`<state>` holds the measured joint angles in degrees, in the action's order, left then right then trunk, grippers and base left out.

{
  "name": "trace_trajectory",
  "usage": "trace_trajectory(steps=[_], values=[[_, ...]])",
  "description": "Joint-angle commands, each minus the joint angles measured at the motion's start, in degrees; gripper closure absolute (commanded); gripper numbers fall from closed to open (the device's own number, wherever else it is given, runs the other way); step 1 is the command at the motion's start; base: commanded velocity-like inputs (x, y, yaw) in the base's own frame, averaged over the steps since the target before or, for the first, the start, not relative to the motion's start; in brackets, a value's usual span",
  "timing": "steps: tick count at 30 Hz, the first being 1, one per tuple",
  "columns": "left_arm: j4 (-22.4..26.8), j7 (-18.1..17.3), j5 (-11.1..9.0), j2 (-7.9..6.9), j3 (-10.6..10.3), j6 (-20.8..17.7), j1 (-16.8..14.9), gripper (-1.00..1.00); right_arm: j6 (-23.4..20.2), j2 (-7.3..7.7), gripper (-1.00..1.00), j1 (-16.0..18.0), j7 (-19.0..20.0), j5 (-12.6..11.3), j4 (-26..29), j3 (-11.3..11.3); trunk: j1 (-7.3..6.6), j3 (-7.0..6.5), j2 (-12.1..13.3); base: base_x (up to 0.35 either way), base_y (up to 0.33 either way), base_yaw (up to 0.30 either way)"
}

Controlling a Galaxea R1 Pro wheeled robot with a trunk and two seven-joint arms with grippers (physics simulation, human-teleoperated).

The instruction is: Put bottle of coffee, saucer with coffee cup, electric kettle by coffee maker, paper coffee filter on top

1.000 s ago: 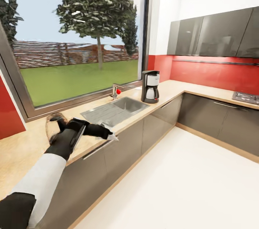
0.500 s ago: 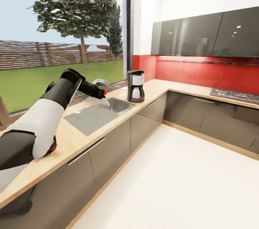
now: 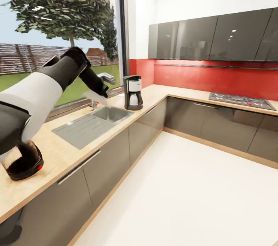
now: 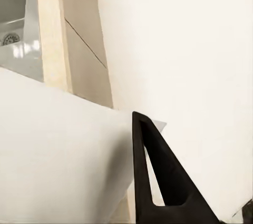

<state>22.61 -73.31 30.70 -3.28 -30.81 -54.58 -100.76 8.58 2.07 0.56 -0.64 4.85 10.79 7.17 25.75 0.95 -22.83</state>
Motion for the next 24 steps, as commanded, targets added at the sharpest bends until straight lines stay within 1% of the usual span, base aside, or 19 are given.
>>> trace_trajectory(steps=[1, 2, 3, 4, 5, 6, 8, 10, 11, 16, 18, 22, 24], values=[[0.1, -1.9, 1.9, -0.04, -0.4, -0.4, -0.5, 1.0, 0.2, -0.04, -1.0, 0.1, -0.1, 0.5, -0.1, 0.4, 0.03, 0.1, -0.1, 0.0, 0.0, -0.025], [-0.1, -3.2, 3.4, -0.08, -0.7, -0.4, -1.0, 1.0, 0.2, -0.02, -1.0, 0.1, -0.1, 0.5, -0.1, 0.4, 0.03, 0.1, -0.1, 0.0, 0.0, -0.016], [-0.6, -5.3, 5.6, -0.11, -0.9, -0.4, -2.0, 1.0, 0.2, 0.01, -1.0, 0.1, -0.1, 0.5, -0.1, 0.4, 0.03, 0.1, -0.1, 0.0, 0.0, -0.008], [-1.1, -6.8, 7.3, -0.11, -1.0, -0.3, -2.9, 1.0, 0.2, 0.02, -1.0, 0.1, -0.1, 0.5, -0.1, 0.4, 0.03, 0.1, -0.1, 0.0, 0.0, -0.005], [-2.3, -10.0, 11.0, -0.12, -1.1, -0.1, -5.3, 1.0, 0.2, 0.01, -1.0, 0.1, -0.1, 0.5, -0.1, 0.4, 0.03, 0.1, -0.1, 0.0, 0.0, -0.002], [-3.0, -11.5, 12.8, -0.11, -1.1, 0.0, -6.8, 1.0, 0.2, 0.0, -1.0, 0.1, 0.0, 0.5, 0.0, 0.4, 0.03, 0.1, -0.1, 0.0, 0.0, -0.001], [-4.1, -14.2, 15.8, -0.08, -1.1, 0.2, -9.8, 1.0, 0.3, -0.02, -1.0, 0.1, -0.1, 0.5, 0.0, 0.4, 0.03, 0.1, -0.1, 0.0, 0.0, 0.0], [-4.9, -15.8, 17.8, -0.02, -1.1, 0.3, -12.1, 1.0, 0.3, 0.01, -1.0, 0.1, -0.1, 0.5, 0.0, 0.4, 0.03, 0.1, -0.1, 0.0, 0.0, 0.0], [-5.5, -16.7, 19.8, -0.07, -1.2, 0.5, -13.9, 1.0, 0.3, 0.03, -1.0, 0.1, -0.1, 0.5, 0.0, 0.4, 0.03, 0.1, -0.1, 0.0, 0.0, 0.0], [-5.6, -16.7, 20.9, -0.1, -1.3, 0.7, -13.7, 1.0, 0.3, 0.09, -1.0, 0.1, -0.1, 0.5, 0.0, 0.4, 0.03, 0.1, -0.1, 0.0, 0.0, 0.0], [-5.5, -16.7, 21.8, 0.04, -1.4, 0.7, -13.6, 1.0, 0.3, 0.12, -1.0, 0.1, -0.1, 0.5, -0.1, 0.5, 0.03, 0.1, -0.1, 0.031, 0.0, 0.0], [-5.4, -16.7, 23.6, 0.4, -1.3, 0.7, -13.5, 1.0, 0.3, 0.12, -1.0, 0.1, -0.1, 0.5, -0.1, 0.5, 0.03, 0.1, -0.1, 0.227, 0.0, 0.0], [-5.4, -16.7, 24.1, 0.49, -1.2, 0.7, -13.5, 1.0, 0.3, 0.12, -1.0, 0.1, -0.1, 0.6, -0.1, 0.5, 0.03, 0.1, -0.1, 0.31, 0.0, 0.0]])
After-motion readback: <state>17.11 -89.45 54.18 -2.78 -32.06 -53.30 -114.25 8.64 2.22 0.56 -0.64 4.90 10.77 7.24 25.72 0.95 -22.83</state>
